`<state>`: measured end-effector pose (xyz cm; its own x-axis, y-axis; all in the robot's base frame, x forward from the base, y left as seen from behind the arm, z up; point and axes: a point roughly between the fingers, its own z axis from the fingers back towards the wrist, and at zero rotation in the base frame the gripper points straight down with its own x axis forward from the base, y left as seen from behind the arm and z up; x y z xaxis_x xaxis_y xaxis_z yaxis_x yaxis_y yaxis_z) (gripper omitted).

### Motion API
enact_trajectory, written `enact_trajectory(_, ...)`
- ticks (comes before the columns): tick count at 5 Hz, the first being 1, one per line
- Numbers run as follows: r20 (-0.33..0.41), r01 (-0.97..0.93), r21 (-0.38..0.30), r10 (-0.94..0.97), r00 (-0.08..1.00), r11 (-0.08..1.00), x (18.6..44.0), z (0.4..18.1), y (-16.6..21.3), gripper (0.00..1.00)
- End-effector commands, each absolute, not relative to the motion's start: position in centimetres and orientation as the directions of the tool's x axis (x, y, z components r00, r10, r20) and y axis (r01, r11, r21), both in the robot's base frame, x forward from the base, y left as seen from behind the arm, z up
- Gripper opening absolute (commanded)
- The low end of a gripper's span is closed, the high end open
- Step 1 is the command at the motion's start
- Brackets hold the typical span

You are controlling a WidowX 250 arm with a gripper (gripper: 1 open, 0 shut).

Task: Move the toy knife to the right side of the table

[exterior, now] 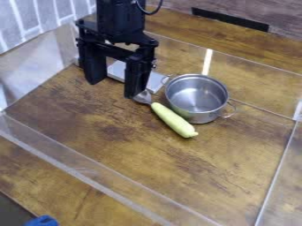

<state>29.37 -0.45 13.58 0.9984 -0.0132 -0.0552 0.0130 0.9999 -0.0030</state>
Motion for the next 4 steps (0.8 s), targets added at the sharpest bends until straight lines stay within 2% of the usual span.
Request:
enact_trajectory(1, -0.082, -0.022, -0.008, 0.021, 0.996, 1.0, 28.7, 12.1, -1.3, 1.0)
enact_trajectory(2, -0.068, -0.138, -0.03, 0.136, 0.988, 0.99, 30.1, 11.4, -0.9, 1.0)
enact_trajectory(4, -0.04, -0.425, -0.098, 0.423, 0.905, 0.9, 33.2, 10.5, -0.3, 1.0)
